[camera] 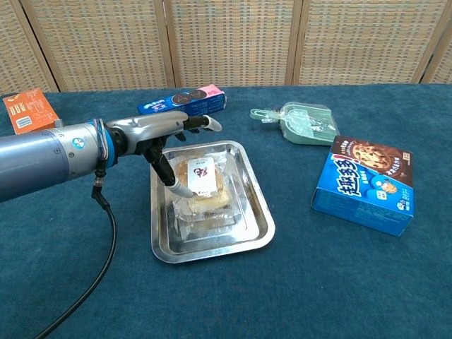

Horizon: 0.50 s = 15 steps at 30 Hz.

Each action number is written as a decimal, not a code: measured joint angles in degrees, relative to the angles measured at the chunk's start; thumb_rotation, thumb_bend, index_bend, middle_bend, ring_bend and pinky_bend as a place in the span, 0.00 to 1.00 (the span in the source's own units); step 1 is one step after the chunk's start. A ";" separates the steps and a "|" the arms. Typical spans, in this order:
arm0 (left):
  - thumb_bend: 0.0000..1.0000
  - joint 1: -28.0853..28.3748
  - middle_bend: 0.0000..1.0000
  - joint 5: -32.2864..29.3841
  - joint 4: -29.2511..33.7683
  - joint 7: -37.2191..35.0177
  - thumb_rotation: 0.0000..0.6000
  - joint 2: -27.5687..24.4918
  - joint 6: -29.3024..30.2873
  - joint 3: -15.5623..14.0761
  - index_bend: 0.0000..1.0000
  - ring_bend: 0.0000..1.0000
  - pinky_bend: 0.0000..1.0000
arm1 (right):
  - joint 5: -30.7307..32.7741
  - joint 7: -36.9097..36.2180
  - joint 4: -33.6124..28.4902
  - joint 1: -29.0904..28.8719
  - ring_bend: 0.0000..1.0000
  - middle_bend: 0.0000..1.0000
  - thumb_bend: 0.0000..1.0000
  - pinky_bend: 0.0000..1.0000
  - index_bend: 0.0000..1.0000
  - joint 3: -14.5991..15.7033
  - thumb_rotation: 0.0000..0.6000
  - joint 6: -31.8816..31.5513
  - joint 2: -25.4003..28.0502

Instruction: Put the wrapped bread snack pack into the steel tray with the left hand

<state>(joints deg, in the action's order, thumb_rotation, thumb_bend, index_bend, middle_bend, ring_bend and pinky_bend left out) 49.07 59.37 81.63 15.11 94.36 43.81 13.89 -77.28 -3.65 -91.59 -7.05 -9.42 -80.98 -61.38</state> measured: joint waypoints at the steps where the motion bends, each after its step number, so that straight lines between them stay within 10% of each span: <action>1: 0.00 0.24 0.00 -0.97 0.30 0.61 1.00 -0.01 -0.16 -0.06 0.00 0.00 0.00 | -0.04 -0.13 0.03 0.01 0.00 0.00 0.00 0.00 0.00 0.00 1.00 -0.02 0.02; 15: 0.00 -6.30 0.00 2.14 14.70 -0.11 1.00 -15.98 11.73 0.28 0.00 0.00 0.00 | -1.65 -0.25 -0.96 0.35 0.00 0.00 0.00 0.00 0.00 0.52 1.00 -1.19 0.29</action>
<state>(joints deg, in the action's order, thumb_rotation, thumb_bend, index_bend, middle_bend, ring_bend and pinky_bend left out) 42.76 61.51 96.32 15.00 78.38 55.54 14.17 -78.93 -3.90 -92.55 -6.70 -8.89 -82.17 -61.09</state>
